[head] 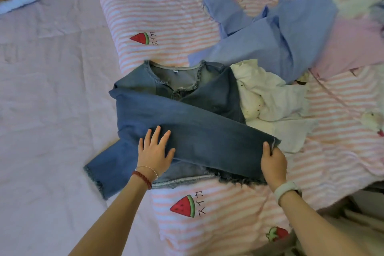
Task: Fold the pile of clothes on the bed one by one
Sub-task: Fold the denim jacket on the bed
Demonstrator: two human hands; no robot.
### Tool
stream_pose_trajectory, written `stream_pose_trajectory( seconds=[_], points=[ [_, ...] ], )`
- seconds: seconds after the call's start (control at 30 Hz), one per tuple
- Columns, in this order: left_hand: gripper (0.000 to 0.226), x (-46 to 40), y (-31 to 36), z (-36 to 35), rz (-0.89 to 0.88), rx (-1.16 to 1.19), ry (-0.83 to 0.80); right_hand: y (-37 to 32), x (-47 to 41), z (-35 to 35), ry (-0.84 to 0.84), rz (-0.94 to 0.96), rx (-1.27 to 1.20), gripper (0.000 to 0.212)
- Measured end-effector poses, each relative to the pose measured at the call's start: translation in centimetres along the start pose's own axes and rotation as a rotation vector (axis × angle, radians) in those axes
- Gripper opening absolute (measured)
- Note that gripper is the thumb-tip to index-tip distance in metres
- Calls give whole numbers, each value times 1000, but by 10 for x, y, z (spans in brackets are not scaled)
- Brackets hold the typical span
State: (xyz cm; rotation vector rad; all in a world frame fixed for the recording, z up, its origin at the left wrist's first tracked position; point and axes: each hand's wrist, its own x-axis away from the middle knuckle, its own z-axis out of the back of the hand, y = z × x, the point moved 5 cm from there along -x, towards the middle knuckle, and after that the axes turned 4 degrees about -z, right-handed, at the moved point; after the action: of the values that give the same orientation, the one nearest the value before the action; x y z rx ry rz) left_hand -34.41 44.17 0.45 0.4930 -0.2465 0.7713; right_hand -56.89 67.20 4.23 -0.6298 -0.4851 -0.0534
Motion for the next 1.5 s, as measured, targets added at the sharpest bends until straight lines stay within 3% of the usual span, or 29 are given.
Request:
stream_pose_trajectory(
  seconds=[0.17,0.33,0.43,0.53,0.6,0.7,0.83,0.9,1.0,1.1,1.17,1.23,1.3,1.37,1.43,1.5],
  points=[
    [48,2,-8,8,30,117,244,14,-11,-4,39,2,152,31],
    [61,12,-48,7,355,481,391,-11,0,-5,235,319,405,56],
    [64,21,-68,-7,426,641,342,-23,3,-17,212,493,542,56],
    [55,24,-90,-7,433,827,341,-23,0,-42,54,583,661,53],
    [60,19,-111,-5,481,824,316,-20,-5,-52,-7,546,647,57],
    [82,-4,-135,-1,555,897,259,-31,-8,-61,51,539,627,61],
    [64,-43,-138,12,498,1065,189,-52,-10,-74,15,463,542,74],
    [67,-54,-132,14,494,1126,104,-57,-17,-71,33,361,498,77],
    [81,-56,-126,9,539,1273,-9,-54,-27,-60,16,219,555,69],
    [80,-45,-125,11,589,1361,-101,-51,-30,-57,-64,263,543,55],
    [90,-34,-124,18,585,1375,-192,-49,-30,-58,-169,264,424,51],
    [85,-25,-120,27,539,1417,-212,-47,-30,-58,-258,241,361,49],
    [77,-18,-115,38,478,1359,-119,-49,-28,-56,-298,246,351,49],
    [78,-16,-113,52,377,1130,29,-57,-23,-52,-317,277,301,54],
    [64,-9,-104,73,272,862,158,-70,-12,-47,-331,336,241,57],
    [74,3,-96,92,230,759,218,-87,3,-41,-347,413,182,55]
  ],
)
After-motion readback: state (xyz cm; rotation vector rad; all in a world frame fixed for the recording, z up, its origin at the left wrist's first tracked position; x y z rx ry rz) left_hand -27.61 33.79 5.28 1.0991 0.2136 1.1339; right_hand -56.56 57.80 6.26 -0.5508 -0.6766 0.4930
